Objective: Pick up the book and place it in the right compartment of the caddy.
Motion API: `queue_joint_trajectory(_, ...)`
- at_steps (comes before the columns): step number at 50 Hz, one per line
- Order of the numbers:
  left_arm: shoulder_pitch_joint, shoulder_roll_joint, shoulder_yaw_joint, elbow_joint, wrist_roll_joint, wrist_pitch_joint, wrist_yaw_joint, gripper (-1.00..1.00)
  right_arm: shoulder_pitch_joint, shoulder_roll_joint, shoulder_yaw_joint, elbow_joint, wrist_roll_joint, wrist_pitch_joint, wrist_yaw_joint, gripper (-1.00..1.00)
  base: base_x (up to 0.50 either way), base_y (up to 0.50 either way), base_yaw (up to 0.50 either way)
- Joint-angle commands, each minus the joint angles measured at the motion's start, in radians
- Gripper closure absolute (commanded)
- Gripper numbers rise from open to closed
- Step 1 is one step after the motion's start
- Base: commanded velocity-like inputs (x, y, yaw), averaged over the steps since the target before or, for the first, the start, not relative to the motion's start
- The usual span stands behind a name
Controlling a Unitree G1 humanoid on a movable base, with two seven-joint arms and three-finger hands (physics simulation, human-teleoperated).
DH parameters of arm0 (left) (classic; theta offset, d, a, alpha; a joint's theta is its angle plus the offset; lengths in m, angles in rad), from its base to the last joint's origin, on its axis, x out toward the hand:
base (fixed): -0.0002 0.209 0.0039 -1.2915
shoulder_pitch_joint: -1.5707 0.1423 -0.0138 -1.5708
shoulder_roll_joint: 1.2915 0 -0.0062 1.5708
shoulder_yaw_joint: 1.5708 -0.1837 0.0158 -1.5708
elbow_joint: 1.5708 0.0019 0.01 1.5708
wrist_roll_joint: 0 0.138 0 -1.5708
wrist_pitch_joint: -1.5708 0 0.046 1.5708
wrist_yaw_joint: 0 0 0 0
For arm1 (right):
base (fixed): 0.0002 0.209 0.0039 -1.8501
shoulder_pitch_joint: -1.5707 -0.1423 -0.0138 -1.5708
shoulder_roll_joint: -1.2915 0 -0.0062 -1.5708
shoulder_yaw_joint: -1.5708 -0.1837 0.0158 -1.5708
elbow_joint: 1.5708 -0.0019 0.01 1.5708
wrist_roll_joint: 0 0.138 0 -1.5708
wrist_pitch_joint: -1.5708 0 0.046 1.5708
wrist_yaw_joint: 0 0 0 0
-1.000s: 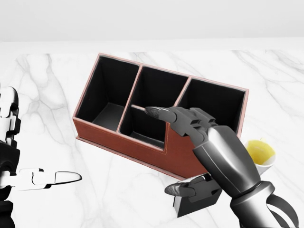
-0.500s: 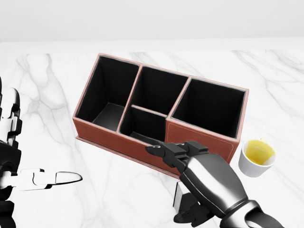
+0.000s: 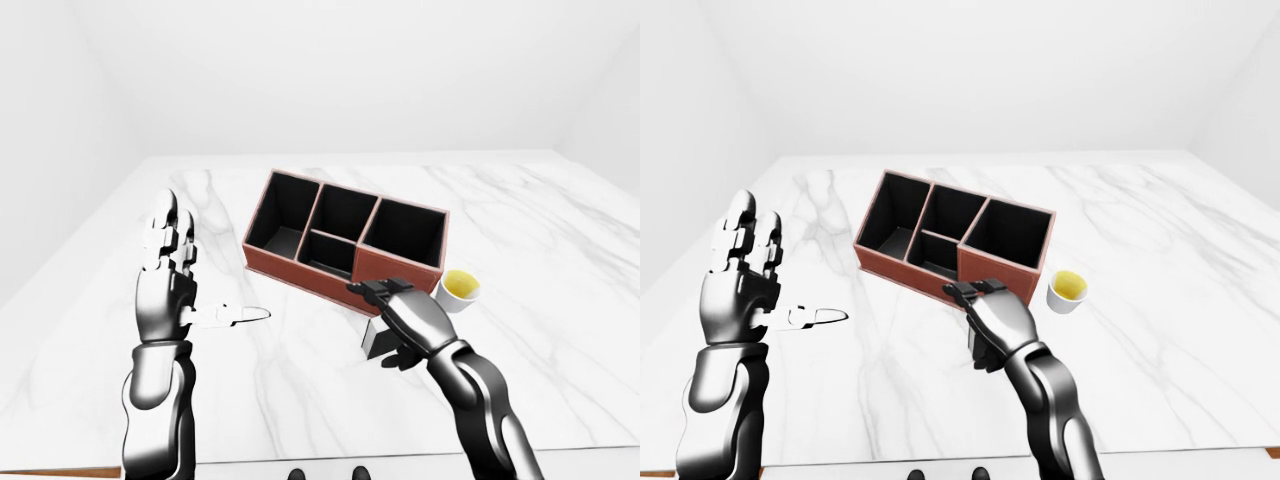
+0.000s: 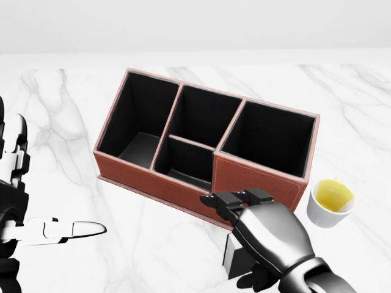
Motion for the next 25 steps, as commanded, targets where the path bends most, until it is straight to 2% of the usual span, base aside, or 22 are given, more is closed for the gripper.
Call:
queue_joint_trajectory(1, 0.001, -0.001, -0.003, 0.004, -0.001, -0.003, -0.002, -1.00, -0.020, -0.003, 0.008, 0.050, -0.061, 0.000, -0.014, -0.51, 0.00, 0.00, 0.00)
queue_joint_trajectory(25, 0.017, -0.006, -0.001, 0.005, -0.006, -0.013, -0.004, -1.00, -0.039, -0.010, 0.028, 0.151, -0.132, 0.000, -0.055, -0.43, 0.00, 0.00, 0.00)
